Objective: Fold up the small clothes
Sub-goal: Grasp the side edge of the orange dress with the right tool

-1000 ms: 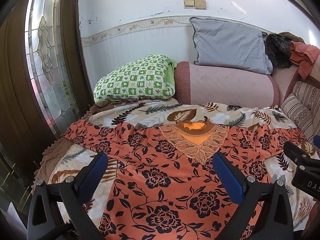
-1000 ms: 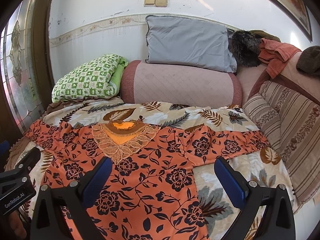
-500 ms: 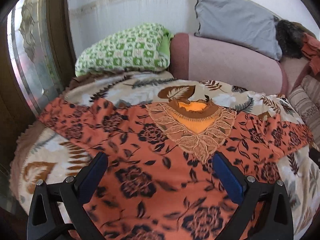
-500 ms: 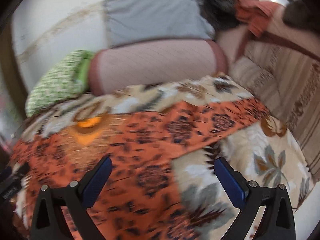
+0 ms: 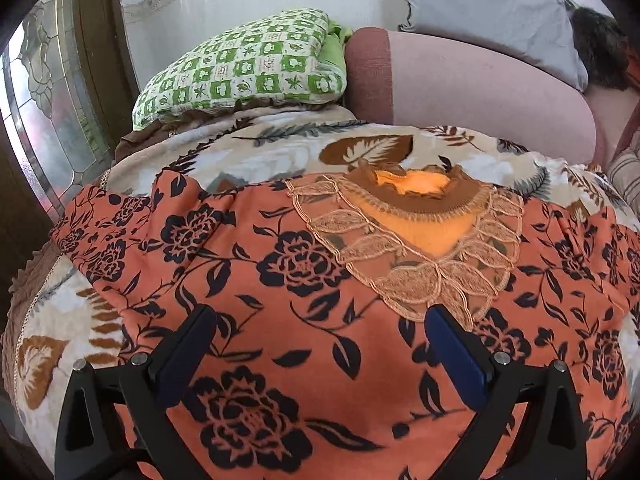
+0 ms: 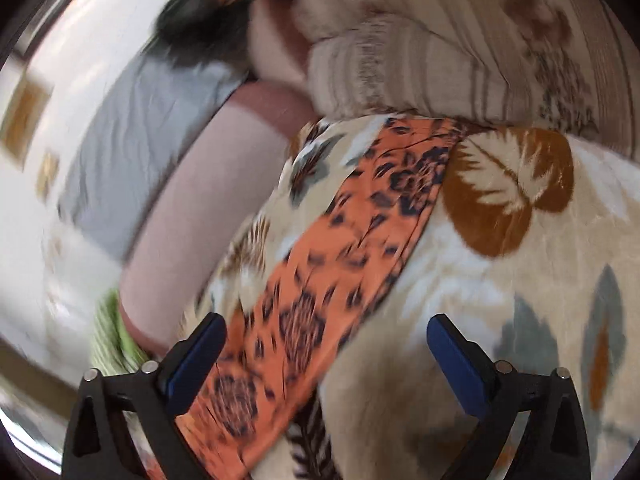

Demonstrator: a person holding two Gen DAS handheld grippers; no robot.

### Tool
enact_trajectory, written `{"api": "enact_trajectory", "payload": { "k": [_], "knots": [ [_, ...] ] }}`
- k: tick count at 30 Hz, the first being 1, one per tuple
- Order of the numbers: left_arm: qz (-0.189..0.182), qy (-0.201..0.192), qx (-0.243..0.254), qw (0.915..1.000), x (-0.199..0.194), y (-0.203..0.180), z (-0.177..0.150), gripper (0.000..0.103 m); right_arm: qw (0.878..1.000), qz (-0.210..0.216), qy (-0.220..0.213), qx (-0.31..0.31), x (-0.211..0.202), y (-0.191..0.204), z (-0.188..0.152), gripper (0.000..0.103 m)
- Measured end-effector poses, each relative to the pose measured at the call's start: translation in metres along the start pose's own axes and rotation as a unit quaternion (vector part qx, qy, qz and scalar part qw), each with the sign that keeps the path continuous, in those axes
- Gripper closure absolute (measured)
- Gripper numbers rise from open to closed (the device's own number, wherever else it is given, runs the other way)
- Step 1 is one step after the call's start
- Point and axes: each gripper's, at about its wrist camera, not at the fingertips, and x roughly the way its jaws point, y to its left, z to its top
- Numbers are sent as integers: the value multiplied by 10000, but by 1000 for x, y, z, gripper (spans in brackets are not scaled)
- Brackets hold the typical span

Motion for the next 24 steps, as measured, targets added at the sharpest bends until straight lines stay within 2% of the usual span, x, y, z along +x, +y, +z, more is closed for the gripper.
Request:
{"api": "enact_trajectory", "payload": {
  "k": [2,5,7,9,11,13,15,17,19,22,24],
  "knots": [
    [23,-75,-43,10000,4,-1,3,0,9986,211,47,479,16,-19,14,16],
    [24,-165,45,9999,8,-8,6,0,9965,61,-2,837,39,-36,30,26],
    [18,-273,117,9996,8,-11,8,0,9962,-26,-52,870,48,-37,40,34],
    [27,-387,207,9990,7,-14,10,0,9966,-186,-147,792,56,-33,51,37],
    [16,-400,253,9989,9,-15,11,0,9974,-216,-167,664,69,-33,62,49],
    [9,-342,242,9991,12,-13,11,0,9971,-413,-201,600,83,-37,72,76],
    [6,-321,171,9993,12,-9,12,0,9956,-427,-285,780,89,-45,73,93],
    [33,-364,80,9993,11,-3,14,0,9926,-369,-443,1067,84,-48,70,94],
    [99,-415,-22,9991,8,5,17,0,9929,-366,-580,970,75,-33,66,96],
    [213,-481,-162,9985,4,17,23,0,9965,72,-645,518,58,16,57,96],
    [327,-565,-274,9975,-1,30,26,0,9976,494,-463,142,49,59,42,96]
  ]
}}
